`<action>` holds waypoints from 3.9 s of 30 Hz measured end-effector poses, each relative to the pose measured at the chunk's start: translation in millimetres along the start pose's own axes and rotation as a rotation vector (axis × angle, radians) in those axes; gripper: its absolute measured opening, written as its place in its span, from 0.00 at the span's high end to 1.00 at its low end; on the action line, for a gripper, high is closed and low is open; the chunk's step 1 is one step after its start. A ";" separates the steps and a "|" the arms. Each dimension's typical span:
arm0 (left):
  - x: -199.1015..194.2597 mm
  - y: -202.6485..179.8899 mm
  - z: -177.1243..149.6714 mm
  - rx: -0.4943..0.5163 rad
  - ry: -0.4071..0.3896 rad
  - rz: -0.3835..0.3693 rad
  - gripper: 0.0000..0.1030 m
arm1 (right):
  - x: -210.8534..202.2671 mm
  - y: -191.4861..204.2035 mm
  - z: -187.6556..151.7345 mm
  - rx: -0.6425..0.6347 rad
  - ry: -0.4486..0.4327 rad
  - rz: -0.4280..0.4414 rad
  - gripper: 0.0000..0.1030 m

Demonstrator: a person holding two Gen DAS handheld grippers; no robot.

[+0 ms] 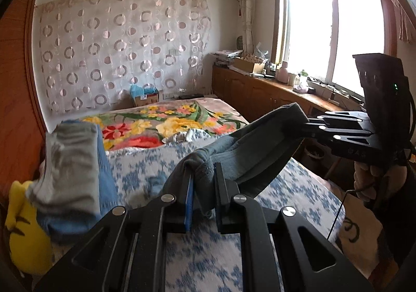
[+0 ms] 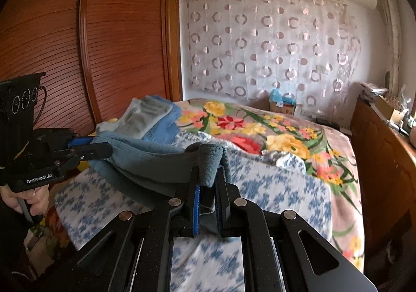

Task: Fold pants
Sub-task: 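Lay the hem over onto the waistband and open both grippers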

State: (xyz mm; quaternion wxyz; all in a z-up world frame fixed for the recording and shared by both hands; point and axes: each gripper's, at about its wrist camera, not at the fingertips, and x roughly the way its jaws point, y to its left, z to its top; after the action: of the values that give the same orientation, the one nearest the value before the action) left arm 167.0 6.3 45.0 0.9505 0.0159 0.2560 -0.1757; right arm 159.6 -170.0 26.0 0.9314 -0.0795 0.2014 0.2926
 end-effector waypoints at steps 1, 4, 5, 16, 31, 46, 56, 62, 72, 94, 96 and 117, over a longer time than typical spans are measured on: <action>-4.3 -2.0 -4.5 -0.001 0.003 -0.001 0.86 | -5.0 0.5 1.4 -0.001 0.005 0.001 0.91; -12.9 -4.9 -18.9 -0.006 0.011 -0.005 0.86 | -17.8 6.7 -7.0 -0.003 0.022 0.006 0.91; -15.3 -7.2 -24.9 -0.008 0.017 -0.008 0.86 | -20.3 7.7 -10.2 0.000 0.030 0.011 0.91; -18.1 -21.9 -76.2 -0.052 0.094 -0.043 0.86 | -40.4 9.1 -41.7 0.085 0.119 0.056 0.91; -12.8 -24.1 -115.1 -0.087 0.168 -0.097 0.86 | -39.3 1.4 -61.9 0.194 0.196 0.075 0.91; -25.8 -17.5 -141.3 -0.105 0.195 -0.115 0.86 | -38.8 23.0 -83.4 0.203 0.213 0.075 0.91; -35.8 -16.8 -161.8 -0.125 0.210 -0.110 0.86 | -47.2 36.8 -97.2 0.194 0.227 0.094 0.91; -39.7 -29.4 -166.2 -0.113 0.226 -0.130 0.86 | -57.2 32.5 -103.0 0.211 0.215 0.094 0.91; -44.6 -45.0 -156.7 -0.091 0.211 -0.152 0.86 | -78.0 18.3 -110.0 0.242 0.190 0.094 0.91; -21.8 -24.5 -105.2 -0.092 0.105 -0.081 0.86 | -67.3 9.6 -80.4 0.207 0.089 0.077 0.91; -14.3 -20.3 -99.0 -0.092 0.091 -0.069 0.86 | -59.3 9.6 -76.1 0.198 0.078 0.073 0.91; 30.0 -0.8 -99.5 -0.103 0.083 0.038 0.54 | 23.4 -4.5 -64.6 0.216 0.149 0.001 0.91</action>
State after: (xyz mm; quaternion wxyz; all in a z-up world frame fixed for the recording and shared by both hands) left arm 143.1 7.7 -56.1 0.9418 -0.0211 0.3035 -0.1433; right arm 158.4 -178.9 -42.3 0.9169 -0.0003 0.3002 0.2630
